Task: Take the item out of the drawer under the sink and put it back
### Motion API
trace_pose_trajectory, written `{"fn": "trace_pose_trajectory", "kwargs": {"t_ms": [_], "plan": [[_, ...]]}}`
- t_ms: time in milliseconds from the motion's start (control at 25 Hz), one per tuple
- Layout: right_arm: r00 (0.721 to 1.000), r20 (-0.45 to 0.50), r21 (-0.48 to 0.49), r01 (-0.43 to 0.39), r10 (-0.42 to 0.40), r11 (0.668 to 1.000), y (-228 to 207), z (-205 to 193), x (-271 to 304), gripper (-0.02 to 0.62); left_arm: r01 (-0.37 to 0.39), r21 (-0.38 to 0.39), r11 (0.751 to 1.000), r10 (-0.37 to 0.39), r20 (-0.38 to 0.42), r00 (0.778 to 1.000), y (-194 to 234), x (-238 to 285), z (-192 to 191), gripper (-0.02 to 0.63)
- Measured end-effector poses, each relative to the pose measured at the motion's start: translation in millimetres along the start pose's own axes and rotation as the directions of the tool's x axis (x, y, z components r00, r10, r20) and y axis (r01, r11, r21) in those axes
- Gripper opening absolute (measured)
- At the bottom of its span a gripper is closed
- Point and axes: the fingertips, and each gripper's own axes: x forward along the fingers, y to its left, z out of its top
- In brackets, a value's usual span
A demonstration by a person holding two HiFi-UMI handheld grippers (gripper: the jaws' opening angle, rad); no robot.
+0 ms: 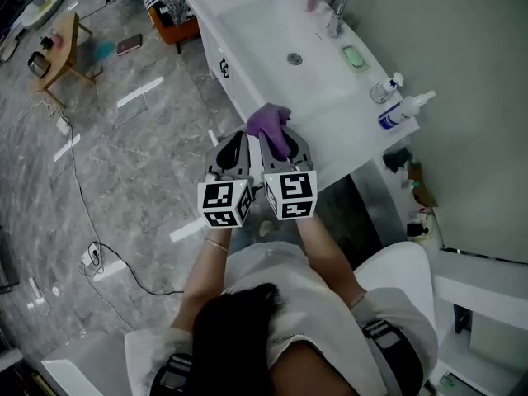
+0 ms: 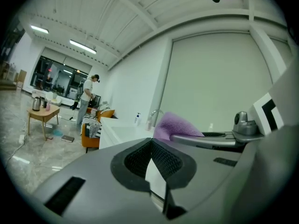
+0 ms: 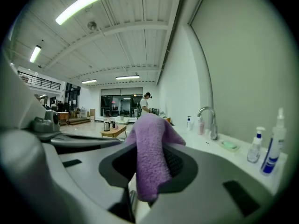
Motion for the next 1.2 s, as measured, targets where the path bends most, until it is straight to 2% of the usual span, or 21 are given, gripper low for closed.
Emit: {"fn": "trace_pose_trajectory", "kwargs": {"t_ms": [360,1200], "plan": [[0.999,0.039,-0.023,0.003,-0.002,1.000,6,9,-22,0.104,-0.002,0.010,1.000,0.002,0.019,1.000,-15,-21,-1,0.005],[0.999,0.030,-0.033,-0.022,0.023,0.999,15,1,-28,0.104,-0.042,0.032,0.999,0.041,0.025,0.999,-13,-34,-3,0.005]]}}
